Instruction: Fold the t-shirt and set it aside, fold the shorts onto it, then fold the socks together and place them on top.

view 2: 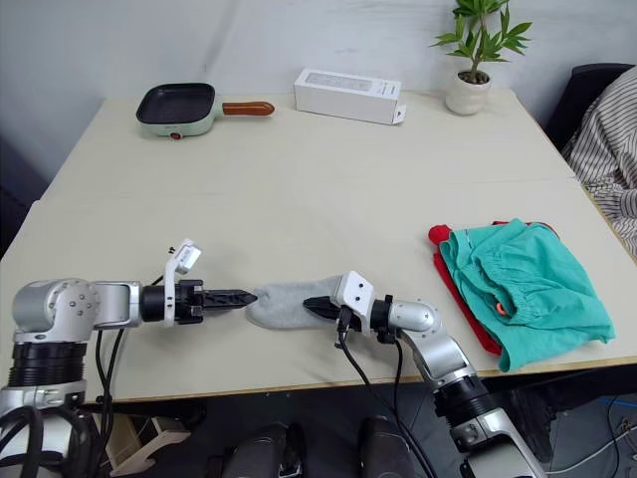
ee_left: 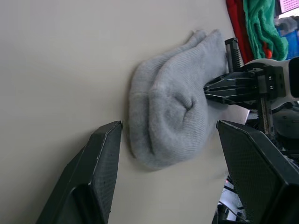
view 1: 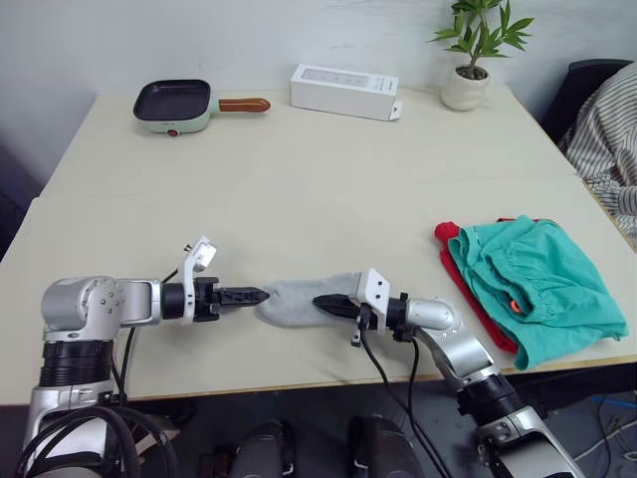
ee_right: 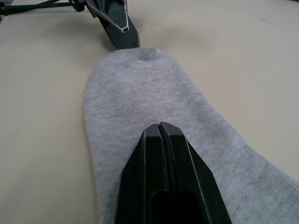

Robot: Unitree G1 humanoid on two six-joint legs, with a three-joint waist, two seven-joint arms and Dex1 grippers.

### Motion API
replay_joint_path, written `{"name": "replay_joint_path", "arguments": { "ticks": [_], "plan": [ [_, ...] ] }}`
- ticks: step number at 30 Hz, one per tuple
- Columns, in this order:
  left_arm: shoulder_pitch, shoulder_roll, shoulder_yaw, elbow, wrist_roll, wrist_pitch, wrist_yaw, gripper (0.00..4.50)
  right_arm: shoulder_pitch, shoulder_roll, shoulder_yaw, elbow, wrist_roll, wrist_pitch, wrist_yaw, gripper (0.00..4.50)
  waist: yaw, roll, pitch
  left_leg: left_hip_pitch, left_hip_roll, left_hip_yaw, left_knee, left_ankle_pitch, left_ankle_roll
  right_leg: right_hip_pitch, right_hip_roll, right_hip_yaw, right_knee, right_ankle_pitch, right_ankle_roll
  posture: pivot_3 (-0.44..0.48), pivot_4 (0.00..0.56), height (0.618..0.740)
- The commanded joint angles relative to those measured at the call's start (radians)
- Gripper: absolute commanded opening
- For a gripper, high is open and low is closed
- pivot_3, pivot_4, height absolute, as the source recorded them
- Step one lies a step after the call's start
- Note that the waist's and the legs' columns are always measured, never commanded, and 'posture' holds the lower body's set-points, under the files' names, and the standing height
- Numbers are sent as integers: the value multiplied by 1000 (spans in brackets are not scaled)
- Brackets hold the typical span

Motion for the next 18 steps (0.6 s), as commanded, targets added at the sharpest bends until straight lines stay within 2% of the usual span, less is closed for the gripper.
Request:
{"name": "replay_joint_path", "arguments": {
  "ticks": [1, 4, 9, 13, 15, 18],
  "plan": [
    [-19, -47, -15, -22, -25, 51, 18, 2481, 9, 10, 13, 20, -23, -2, -3, 0, -1, 0, 0, 0, 0, 0, 0, 0, 0, 0, 0, 0, 0, 0, 0, 0, 150, 740],
    [-37, -55, -9, -34, -16, 52, 30, 1593, 16, 13, 16, 19, -29, -6, -5, 0, -3, 0, 0, 0, 1, 0, 0, 0, 0, -1, 0, 0, 0, 0, 0, 0, 150, 740],
    [-96, 2, -63, -117, -43, 46, -14, 23, 23, 17, 16, 17, -35, -5, -8, 0, -3, 0, 0, -1, 2, 0, 0, 0, -2, -1, 0, 1, 0, 0, 0, 0, 150, 740],
    [-175, 44, -164, -185, -82, 18, -104, 9, 30, 19, 9, 19, -35, 0, -19, 0, -3, 0, 0, -1, 2, 0, 0, -1, -3, -1, 0, 1, 0, 0, 0, 0, 150, 740],
    [-225, 11, -216, -173, -61, -25, -108, 9, 33, 15, 9, 17, -38, 0, -21, 0, -2, 0, 0, -1, 2, 0, 0, -2, -6, -1, 0, 1, -1, 0, 0, 0, 150, 740],
    [-295, -90, -290, -135, -27, -93, -89, 9, 42, 10, 6, 4, -42, 12, -32, 0, 0, 0, 0, -1, 2, 0, 0, -1, -4, -1, 1, 1, -1, 0, 0, 0, 150, 740]
  ]
}}
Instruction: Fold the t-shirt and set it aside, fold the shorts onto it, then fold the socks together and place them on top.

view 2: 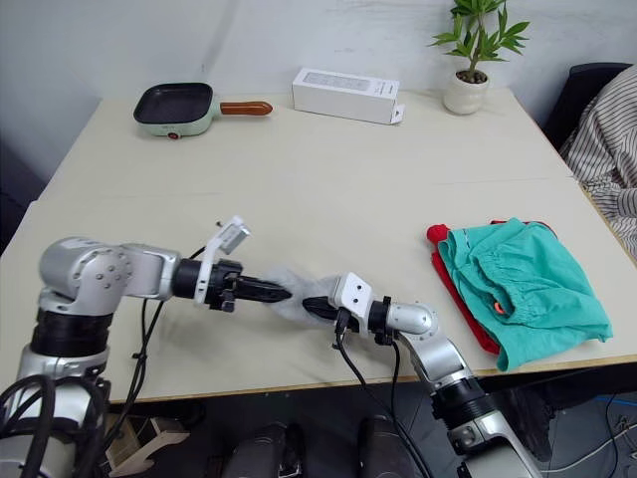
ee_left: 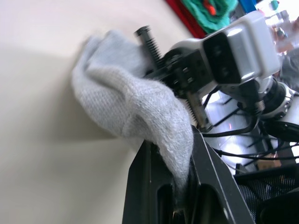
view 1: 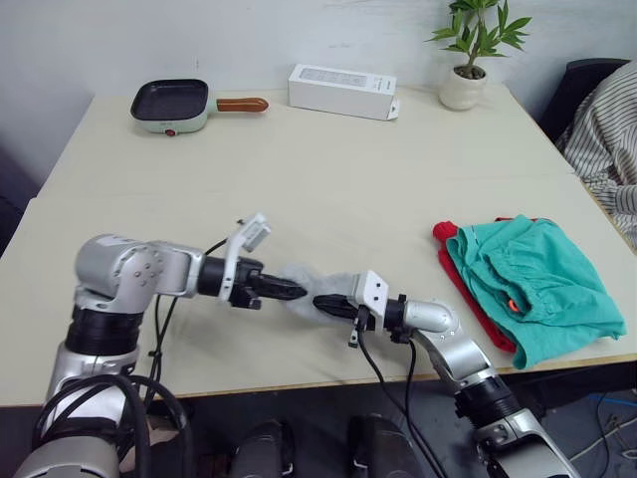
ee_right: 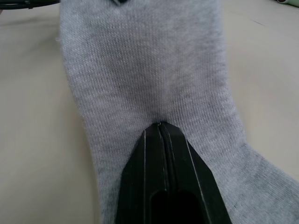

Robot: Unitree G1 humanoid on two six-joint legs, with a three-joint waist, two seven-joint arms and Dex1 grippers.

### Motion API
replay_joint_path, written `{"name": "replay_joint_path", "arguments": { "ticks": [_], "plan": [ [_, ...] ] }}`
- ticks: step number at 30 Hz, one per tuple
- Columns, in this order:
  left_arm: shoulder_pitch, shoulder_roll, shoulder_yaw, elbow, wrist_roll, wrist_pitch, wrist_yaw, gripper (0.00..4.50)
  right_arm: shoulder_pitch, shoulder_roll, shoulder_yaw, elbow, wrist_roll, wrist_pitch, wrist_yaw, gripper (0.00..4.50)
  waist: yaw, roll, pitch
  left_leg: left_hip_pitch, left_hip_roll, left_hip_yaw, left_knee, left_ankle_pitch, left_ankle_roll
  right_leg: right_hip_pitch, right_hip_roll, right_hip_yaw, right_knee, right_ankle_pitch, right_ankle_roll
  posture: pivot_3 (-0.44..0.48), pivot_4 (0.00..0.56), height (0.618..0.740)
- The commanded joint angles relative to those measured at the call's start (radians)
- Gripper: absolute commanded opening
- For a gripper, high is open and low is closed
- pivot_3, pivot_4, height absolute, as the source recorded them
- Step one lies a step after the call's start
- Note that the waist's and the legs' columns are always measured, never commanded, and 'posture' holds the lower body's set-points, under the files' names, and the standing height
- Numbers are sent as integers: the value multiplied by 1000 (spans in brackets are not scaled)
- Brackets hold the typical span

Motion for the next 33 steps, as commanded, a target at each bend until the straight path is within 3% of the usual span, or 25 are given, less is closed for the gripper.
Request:
{"name": "replay_joint_path", "arguments": {
  "ticks": [1, 4, 7, 12, 20, 22, 26, 29, 33],
  "plan": [
    [-74, -102, -80, 29, 44, -104, 12, 9, 28, -6, 7, 4, -23, 35, -17, 0, 1, 0, 0, 0, 0, 0, 0, 1, 1, 0, 1, 0, 0, 0, 0, 0, 150, 740],
    [-91, -153, -155, 82, 126, -210, 21, 9, 39, -10, 3, -16, -21, 49, -29, 0, -3, 0, 0, 0, 0, 1, 0, 1, 2, 0, 1, 1, 0, 0, 0, 0, 150, 740],
    [-91, -148, -236, 104, 194, -319, -29, 9, 61, -15, -7, -50, -15, 74, -48, 0, -1, 0, 0, 0, 1, 1, 0, 1, 1, -1, 1, 1, 0, 0, -1, 0, 150, 740],
    [-46, -116, -298, 114, 265, -472, -113, 1434, 109, -39, -31, -136, 1, 123, -62, 0, 0, 0, 0, 0, 1, 1, 0, 1, 1, -1, 1, 1, -1, -1, -1, 0, 150, 740],
    [9, -155, -249, 123, 278, -591, -149, 4032, 201, -120, -107, -292, 66, 222, -55, 0, 11, 0, 0, -2, 1, 0, 2, 0, 3, -1, -1, -1, -1, -1, -1, 0, 150, 740],
    [33, -156, -224, 120, 284, -686, -181, 4477, 235, -154, -149, -320, 100, 234, -46, 0, 16, 0, 0, -2, 1, 0, 2, 0, 4, -1, -1, -1, -2, -1, -1, 0, 150, 740],
    [83, -127, -175, 142, 320, -904, -266, 4477, 287, -225, -239, -373, 171, 253, -14, 0, 24, 0, 0, -2, 1, 0, 3, 0, 4, 0, -2, -1, -3, -1, -1, 0, 150, 740],
    [103, -120, -110, 187, 324, -1006, -283, 3852, 300, -262, -335, -434, 278, 296, 5, 0, 26, 0, 1, -3, 2, 0, 3, 0, 4, 0, -2, -2, -3, -1, -1, 0, 150, 740],
    [108, -122, -115, 249, 394, -1103, -282, 2635, 253, -235, -386, -490, 377, 368, -39, 0, 24, 1, 1, -3, 2, 0, 3, -1, 5, 0, -2, -2, -3, -1, -1, 0, 150, 740]
  ]
}}
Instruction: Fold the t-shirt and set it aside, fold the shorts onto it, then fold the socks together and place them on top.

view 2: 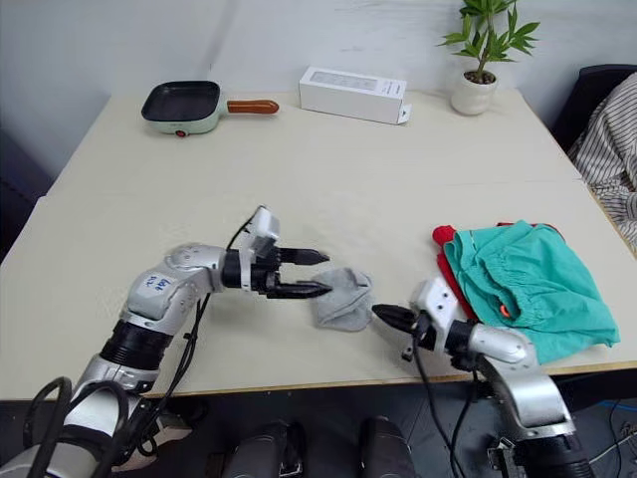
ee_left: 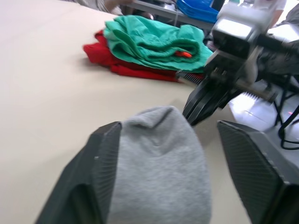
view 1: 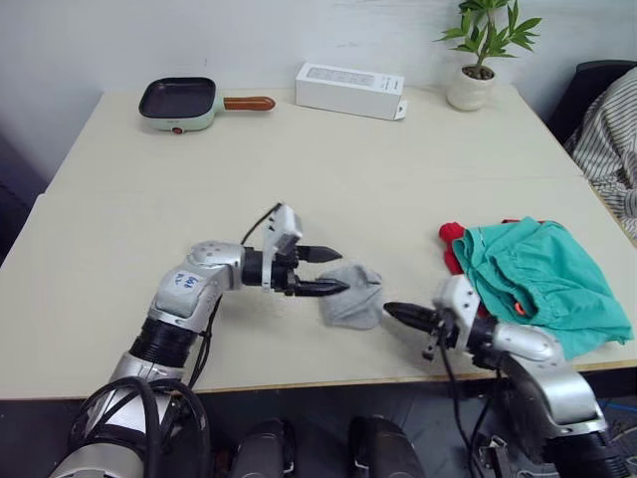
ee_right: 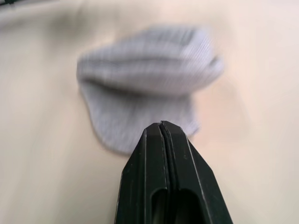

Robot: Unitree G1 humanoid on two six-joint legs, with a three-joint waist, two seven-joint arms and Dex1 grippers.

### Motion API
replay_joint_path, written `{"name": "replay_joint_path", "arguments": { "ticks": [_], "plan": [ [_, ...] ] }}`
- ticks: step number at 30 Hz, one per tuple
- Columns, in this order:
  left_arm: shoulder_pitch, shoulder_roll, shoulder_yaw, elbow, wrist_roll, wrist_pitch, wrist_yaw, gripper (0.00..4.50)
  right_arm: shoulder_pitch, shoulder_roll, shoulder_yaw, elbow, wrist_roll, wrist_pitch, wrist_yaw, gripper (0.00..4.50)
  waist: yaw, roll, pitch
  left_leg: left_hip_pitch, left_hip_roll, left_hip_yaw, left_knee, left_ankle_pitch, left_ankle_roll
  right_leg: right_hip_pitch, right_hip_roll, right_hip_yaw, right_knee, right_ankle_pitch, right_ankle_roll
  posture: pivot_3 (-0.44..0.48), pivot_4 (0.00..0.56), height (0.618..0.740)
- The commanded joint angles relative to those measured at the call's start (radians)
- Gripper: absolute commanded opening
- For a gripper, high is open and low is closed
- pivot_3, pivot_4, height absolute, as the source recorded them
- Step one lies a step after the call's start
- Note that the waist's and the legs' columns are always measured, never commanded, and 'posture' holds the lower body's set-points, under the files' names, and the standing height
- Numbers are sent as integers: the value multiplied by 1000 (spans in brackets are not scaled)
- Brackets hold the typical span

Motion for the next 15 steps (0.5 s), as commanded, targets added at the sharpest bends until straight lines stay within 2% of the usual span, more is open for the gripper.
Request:
{"name": "replay_joint_path", "arguments": {
  "ticks": [1, 6, 8, 13, 15],
  "plan": [
    [7, -11, -9, 50, 67, -116, -11, 2265, -60, 38, -29, -79, 91, 50, -45, 0, 0, 0, 0, 0, 0, 0, 0, 0, 0, 0, 0, 0, 0, 0, 0, 0, 150, 740],
    [50, -55, -60, 84, 148, -217, 0, 638, -126, 142, 70, -82, 59, 60, -112, 0, 0, 0, 0, 0, 0, 0, 0, -1, 0, 0, 1, -1, 0, 0, 0, 0, 150, 740],
    [73, -76, -68, 80, 163, -223, 17, 37, -142, 178, 125, -44, -8, 23, -137, 0, 0, 0, 0, -1, 0, 0, 0, -1, 1, -1, 1, -1, 0, 0, 0, 0, 150, 740],
    [100, -88, -121, 108, 285, -261, 86, 8, -137, 249, 215, 87, -112, -30, -179, 0, 0, 0, 0, -2, -1, 0, 2, -1, 2, -1, 2, -3, 0, 0, 0, 0, 150, 740],
    [105, -90, -130, 116, 306, -265, 97, 8, -122, 260, 206, 144, -130, -60, -194, 0, 1, 0, 0, -2, -2, 0, 2, -2, 3, 0, 1, -3, 1, 0, 1, 0, 150, 740]
  ]
}}
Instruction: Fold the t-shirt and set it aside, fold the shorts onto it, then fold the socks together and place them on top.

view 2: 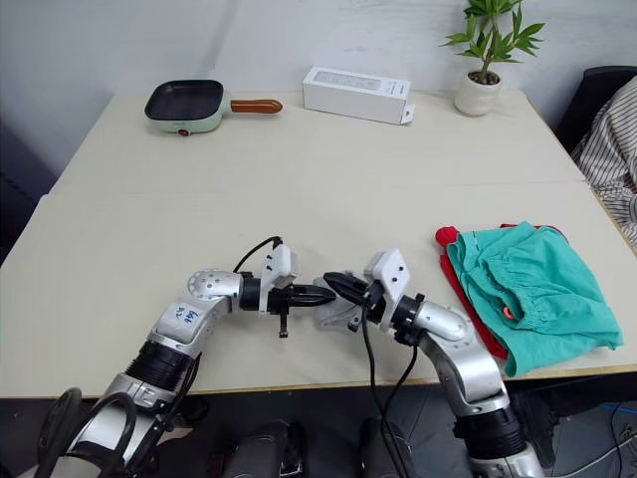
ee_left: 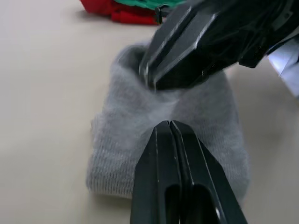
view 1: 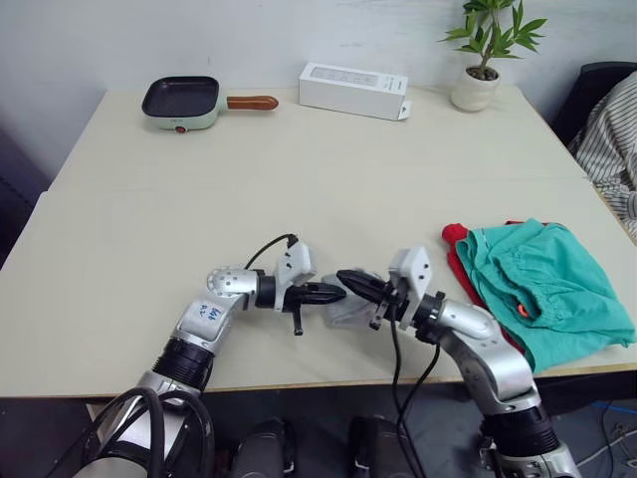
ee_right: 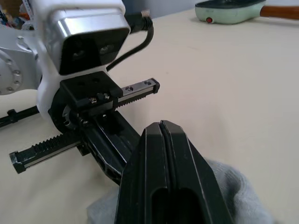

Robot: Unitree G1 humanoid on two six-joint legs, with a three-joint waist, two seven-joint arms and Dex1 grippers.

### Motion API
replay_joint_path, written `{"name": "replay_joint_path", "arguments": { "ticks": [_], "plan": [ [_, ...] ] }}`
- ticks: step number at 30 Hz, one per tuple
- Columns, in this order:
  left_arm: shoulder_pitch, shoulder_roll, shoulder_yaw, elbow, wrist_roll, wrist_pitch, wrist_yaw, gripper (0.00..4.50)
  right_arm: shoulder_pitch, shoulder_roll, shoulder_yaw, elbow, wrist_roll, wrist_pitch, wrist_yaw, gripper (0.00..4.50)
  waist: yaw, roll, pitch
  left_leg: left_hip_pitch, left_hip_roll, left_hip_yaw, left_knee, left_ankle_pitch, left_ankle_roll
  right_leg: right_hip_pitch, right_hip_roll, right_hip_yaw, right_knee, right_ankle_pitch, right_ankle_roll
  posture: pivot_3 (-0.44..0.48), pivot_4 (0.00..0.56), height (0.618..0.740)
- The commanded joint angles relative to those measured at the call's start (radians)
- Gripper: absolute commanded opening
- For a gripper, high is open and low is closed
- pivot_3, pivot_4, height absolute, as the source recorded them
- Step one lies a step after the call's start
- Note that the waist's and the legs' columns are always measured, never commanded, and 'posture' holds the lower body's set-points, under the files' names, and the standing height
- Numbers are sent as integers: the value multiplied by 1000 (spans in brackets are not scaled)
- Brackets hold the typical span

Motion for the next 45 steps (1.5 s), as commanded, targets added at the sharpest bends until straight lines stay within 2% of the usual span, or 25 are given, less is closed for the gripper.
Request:
{"name": "replay_joint_path", "arguments": {
  "ticks": [1, 5, 9, 13, 14, 17, 21, 23, 27, 34, 35, 37, 45],
  "plan": [
    [9, -1, -22, 15, 57, -20, 24, 8, 25, 20, -28, 84, -27, -62, -35, 0, -1, 0, 0, 0, 0, 0, 0, 0, 0, 0, 0, 0, 0, 0, 0, 0, 150, 740],
    [19, 2, -16, 13, 65, -16, 29, 8, 47, 5, -94, 144, -20, -107, -51, 0, -1, 0, 0, 1, 0, 0, 0, -1, 1, 1, -1, 0, 0, 0, 1, 0, 150, 740],
    [36, 8, -22, 31, 83, -47, 32, 8, 96, -25, -157, 126, 28, -106, -32, 0, 0, 0, -1, 2, 0, -1, 0, -1, 1, 3, -4, 0, 0, 0, 1, 0, 150, 740],
    [35, 2, -11, 43, 82, -71, 35, 8, 138, -35, -244, -12, 274, 46, 30, 0, 0, 1, -1, 3, -1, -4, 0, -1, 2, 7, -7, -3, -4, 1, 2, 0, 150, 740],
    [34, 2, -11, 46, 81, -83, 30, 1, 150, -56, -263, -53, 328, 106, 34, 168, -1, 1, 0, 3, -1, -5, 0, -2, 2, 8, -7, -4, -5, 1, 2, 0, 150, 740],
    [30, -1, -13, 60, 83, -108, 24, 0, 176, -125, -332, -116, 478, 307, -2, 922, 0, 2, -1, 3, 0, -8, 0, -4, 6, 10, -8, -6, -6, 1, 2, 0, 150, 740],
    [15, -10, -11, 89, 87, -134, 22, 0, 176, -276, -393, -103, 708, 713, -101, 2344, 3, 2, -1, 3, -1, -10, 0, -5, 7, 12, -10, -9, -7, 1, 1, 0, 150, 740],
    [11, -13, -12, 99, 90, -144, 22, 0, 137, -283, -420, -62, 815, 836, -167, 3039, 2, 2, -1, 3, -1, -11, 0, -6, 9, 12, -11, -11, -8, 1, 1, 0, 150, 740],
    [14, -19, -12, 107, 91, -156, 23, 0, 52, -234, -423, -20, 927, 947, -257, 4445, 0, 3, -1, 3, -1, -11, 0, -6, 9, 12, -11, -12, -9, 1, 1, 0, 150, 740],
    [22, -26, -4, 108, 93, -163, 30, 0, -110, -78, -358, 92, 929, 1038, -444, 4445, -1, 4, -1, 2, -2, -11, 0, -6, 10, 12, -12, -13, -8, 1, 2, 0, 150, 740],
    [26, -24, -2, 103, 93, -163, 30, 0, -123, -58, -355, 106, 925, 1044, -462, 4276, -1, 4, -1, 2, -2, -11, 0, -6, 10, 12, -12, -13, -8, 1, 2, 0, 150, 740],
    [34, -21, -1, 95, 94, -161, 31, 0, -137, -31, -359, 127, 916, 1051, -493, 3850, -2, 4, -1, 2, -2, -11, 0, -6, 10, 12, -12, -13, -8, 1, 2, 0, 150, 740],
    [55, -2, 17, 66, 91, -160, 26, 0, -137, 27, -416, 143, 920, 1034, -556, 897, -8, 4, -2, 3, -2, -10, -2, -6, 9, 12, -11, -13, -8, 1, 2, 0, 150, 740]
  ]
}}
